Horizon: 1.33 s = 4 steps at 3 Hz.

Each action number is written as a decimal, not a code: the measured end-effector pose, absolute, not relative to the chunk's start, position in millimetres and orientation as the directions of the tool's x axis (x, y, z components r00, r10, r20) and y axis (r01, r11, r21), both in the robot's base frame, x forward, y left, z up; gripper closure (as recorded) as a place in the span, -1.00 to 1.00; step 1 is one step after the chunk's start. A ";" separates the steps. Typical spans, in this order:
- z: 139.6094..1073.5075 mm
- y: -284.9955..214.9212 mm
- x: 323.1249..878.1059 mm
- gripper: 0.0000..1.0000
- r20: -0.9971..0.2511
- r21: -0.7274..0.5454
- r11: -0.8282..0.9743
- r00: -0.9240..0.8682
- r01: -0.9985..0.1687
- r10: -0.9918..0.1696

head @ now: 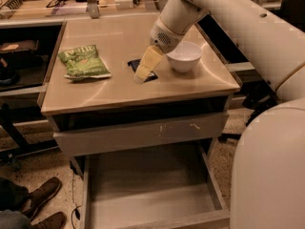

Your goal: Place rxbar blueberry into middle drawer

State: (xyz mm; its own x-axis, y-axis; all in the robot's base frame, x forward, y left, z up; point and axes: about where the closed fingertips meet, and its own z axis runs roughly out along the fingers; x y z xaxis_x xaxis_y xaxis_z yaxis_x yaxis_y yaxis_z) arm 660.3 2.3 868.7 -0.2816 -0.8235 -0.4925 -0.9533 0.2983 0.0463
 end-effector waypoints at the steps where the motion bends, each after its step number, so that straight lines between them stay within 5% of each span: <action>1: 863.2 5.3 671.6 -1.00 -0.493 0.058 0.301 -0.289 -0.952 -0.821; 4: 846.2 21.1 691.6 -1.00 -0.454 0.087 0.291 -0.298 -0.953 -0.840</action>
Offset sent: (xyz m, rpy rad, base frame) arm 0.0306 0.0054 -0.0042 -0.0204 0.0169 -0.0115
